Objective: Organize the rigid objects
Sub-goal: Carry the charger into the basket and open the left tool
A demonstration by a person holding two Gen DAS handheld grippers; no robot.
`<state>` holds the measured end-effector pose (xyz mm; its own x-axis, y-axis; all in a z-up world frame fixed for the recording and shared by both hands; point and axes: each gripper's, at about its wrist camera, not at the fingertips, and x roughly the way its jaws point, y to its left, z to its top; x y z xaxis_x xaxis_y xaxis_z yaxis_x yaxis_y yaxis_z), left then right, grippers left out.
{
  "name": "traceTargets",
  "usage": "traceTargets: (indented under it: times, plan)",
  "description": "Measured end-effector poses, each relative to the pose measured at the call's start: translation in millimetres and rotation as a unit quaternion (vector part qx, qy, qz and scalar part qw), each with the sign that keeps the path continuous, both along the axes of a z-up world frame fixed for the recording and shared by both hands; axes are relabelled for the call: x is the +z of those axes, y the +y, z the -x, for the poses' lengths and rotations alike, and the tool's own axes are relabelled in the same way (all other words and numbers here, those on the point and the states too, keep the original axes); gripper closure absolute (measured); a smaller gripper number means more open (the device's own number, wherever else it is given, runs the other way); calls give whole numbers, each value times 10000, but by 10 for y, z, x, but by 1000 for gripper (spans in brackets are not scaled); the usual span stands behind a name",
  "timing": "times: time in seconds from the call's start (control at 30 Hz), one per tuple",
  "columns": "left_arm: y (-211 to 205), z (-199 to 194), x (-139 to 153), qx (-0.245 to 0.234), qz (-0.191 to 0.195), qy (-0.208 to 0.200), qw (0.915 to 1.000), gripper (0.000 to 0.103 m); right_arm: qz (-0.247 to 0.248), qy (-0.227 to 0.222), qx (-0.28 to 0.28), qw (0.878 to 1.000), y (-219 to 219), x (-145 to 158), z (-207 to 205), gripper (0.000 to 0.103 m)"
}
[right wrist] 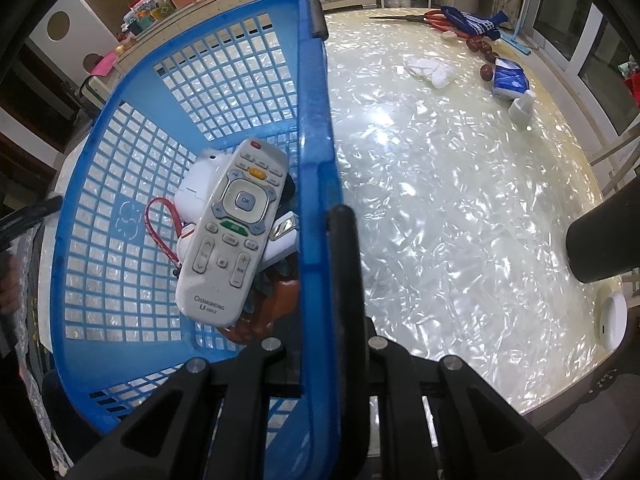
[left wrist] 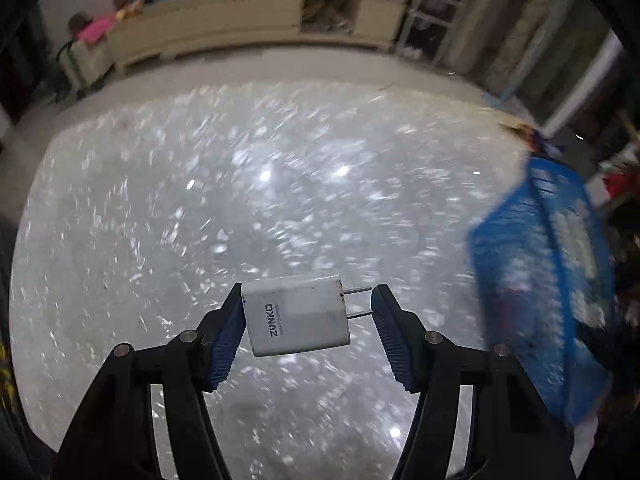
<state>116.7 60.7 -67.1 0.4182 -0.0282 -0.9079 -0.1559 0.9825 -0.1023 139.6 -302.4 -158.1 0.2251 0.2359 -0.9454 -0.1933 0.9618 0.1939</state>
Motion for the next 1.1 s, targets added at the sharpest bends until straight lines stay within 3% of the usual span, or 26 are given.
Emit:
traceTargets:
  times: [0.17, 0.3, 0.43, 0.5, 0.57, 0.73, 0.83, 1.1]
  plan:
    - [-424, 137, 454, -740, -56, -503, 9960, 37, 76, 5, -8, 10000, 12, 31, 28, 92]
    - [-857, 229, 716, -1442, -5, -885, 9856, 37, 48, -12, -19, 10000, 15, 63, 64, 92]
    - [-1366, 363, 809, -2475, 21, -1429, 9583, 37, 28, -38, -13, 10000, 7, 90, 83, 93]
    - [-1626, 373, 771, -2909, 19, -1480, 9452, 37, 4, -47, -13, 10000, -1, 93, 88, 93]
    - [-1813, 346, 697, -3121, 85, -1389, 9398, 37, -19, -44, -33, 10000, -11, 96, 88, 93]
    - [-2174, 212, 387, -3448, 56, -1156, 9315, 37, -74, -59, -58, 9999, -35, 93, 79, 93]
    - [-2298, 188, 291, -3571, 54, -1343, 9243, 37, -112, -67, -75, 9999, -52, 91, 78, 93]
    - [-2604, -26, -34, -4006, -388, -1062, 9093, 37, -178, -91, -149, 9997, -89, 90, 86, 93]
